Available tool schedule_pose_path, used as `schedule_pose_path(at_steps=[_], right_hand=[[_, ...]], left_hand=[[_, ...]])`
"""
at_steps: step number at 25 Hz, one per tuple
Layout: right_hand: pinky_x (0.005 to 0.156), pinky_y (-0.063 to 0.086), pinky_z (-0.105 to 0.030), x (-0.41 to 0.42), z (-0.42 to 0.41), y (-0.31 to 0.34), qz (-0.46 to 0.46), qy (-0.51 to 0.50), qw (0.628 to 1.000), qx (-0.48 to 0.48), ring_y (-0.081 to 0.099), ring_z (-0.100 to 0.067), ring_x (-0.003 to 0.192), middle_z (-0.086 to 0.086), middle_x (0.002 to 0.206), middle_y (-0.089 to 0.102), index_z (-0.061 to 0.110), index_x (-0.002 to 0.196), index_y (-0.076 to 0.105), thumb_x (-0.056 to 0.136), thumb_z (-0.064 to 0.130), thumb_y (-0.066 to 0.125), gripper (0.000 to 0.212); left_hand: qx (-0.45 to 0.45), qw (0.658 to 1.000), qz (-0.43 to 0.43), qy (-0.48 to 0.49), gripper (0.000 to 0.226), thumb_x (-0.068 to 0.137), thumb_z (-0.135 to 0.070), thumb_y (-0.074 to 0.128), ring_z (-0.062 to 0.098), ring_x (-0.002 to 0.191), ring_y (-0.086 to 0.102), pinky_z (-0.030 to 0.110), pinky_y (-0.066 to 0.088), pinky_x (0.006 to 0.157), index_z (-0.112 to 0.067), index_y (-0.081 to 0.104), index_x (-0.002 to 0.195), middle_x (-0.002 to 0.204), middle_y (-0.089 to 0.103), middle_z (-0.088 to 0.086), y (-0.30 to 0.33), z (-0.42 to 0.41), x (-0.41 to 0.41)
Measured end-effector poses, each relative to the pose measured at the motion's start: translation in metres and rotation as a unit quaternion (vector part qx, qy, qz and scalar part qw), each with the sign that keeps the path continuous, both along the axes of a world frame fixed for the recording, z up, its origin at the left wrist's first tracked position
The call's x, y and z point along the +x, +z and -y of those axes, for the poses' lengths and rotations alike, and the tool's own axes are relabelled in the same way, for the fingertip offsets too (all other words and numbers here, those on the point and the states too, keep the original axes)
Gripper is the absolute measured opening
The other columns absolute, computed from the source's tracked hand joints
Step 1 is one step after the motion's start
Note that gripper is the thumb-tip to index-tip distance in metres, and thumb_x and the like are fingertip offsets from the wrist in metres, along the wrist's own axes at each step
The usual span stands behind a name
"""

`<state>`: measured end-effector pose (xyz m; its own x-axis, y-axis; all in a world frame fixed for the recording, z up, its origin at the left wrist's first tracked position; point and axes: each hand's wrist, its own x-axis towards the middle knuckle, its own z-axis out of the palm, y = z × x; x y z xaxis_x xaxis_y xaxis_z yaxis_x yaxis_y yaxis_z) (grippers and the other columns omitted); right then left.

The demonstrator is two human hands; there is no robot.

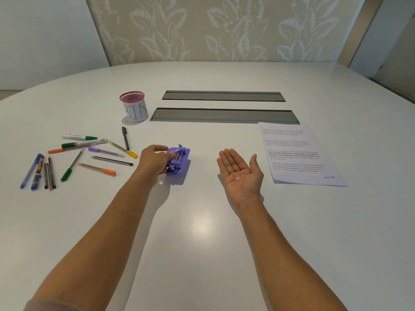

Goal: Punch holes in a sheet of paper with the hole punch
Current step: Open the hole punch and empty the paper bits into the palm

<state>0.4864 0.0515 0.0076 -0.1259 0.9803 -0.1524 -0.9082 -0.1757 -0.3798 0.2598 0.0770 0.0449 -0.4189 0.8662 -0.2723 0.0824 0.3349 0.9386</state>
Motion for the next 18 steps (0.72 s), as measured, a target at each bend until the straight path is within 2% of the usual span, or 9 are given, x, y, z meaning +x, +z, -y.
schedule_pose_path(at_steps=[4,8,12,18], right_hand=[[0.103,0.047,-0.047,0.0,0.0,-0.001,0.006,0.003,1.0,0.001,0.063,-0.037,0.115,-0.025,0.123,0.065,-0.007,0.122,0.058,0.097,0.049,0.045,0.064],[0.101,0.048,-0.046,0.0,-0.001,-0.001,0.009,0.003,1.0,0.002,0.063,-0.036,0.114,-0.024,0.123,0.064,-0.007,0.124,0.057,0.097,0.05,0.045,0.064],[0.1,0.049,-0.046,0.0,-0.001,-0.001,0.01,0.001,1.0,0.002,0.064,-0.036,0.114,-0.024,0.124,0.064,-0.007,0.126,0.056,0.097,0.049,0.045,0.065],[0.104,0.045,-0.047,0.0,-0.004,-0.001,0.007,-0.004,1.0,0.003,0.062,-0.037,0.115,-0.024,0.124,0.064,-0.006,0.124,0.058,0.097,0.05,0.046,0.063]], left_hand=[[-0.001,0.999,-0.046,0.004,0.032,0.083,-0.014,0.075,0.021,0.07,0.065,0.03,0.052,0.055,-0.016,0.059,0.11,0.102,0.067,0.016,-0.006,0.002,0.001],[-0.005,1.0,-0.024,0.012,0.031,0.083,-0.015,0.075,0.018,0.068,0.064,0.026,0.048,0.05,-0.016,0.057,0.109,0.101,0.067,0.015,-0.006,0.001,0.001],[0.007,0.999,-0.011,0.031,0.029,0.084,-0.015,0.074,0.018,0.068,0.064,0.027,0.049,0.052,-0.015,0.057,0.108,0.101,0.067,0.016,-0.001,0.0,-0.003],[0.052,0.999,-0.015,0.004,0.029,0.082,-0.013,0.075,0.014,0.054,0.065,0.019,0.048,0.041,-0.015,0.059,0.106,0.086,0.068,0.012,0.012,0.002,0.016]])
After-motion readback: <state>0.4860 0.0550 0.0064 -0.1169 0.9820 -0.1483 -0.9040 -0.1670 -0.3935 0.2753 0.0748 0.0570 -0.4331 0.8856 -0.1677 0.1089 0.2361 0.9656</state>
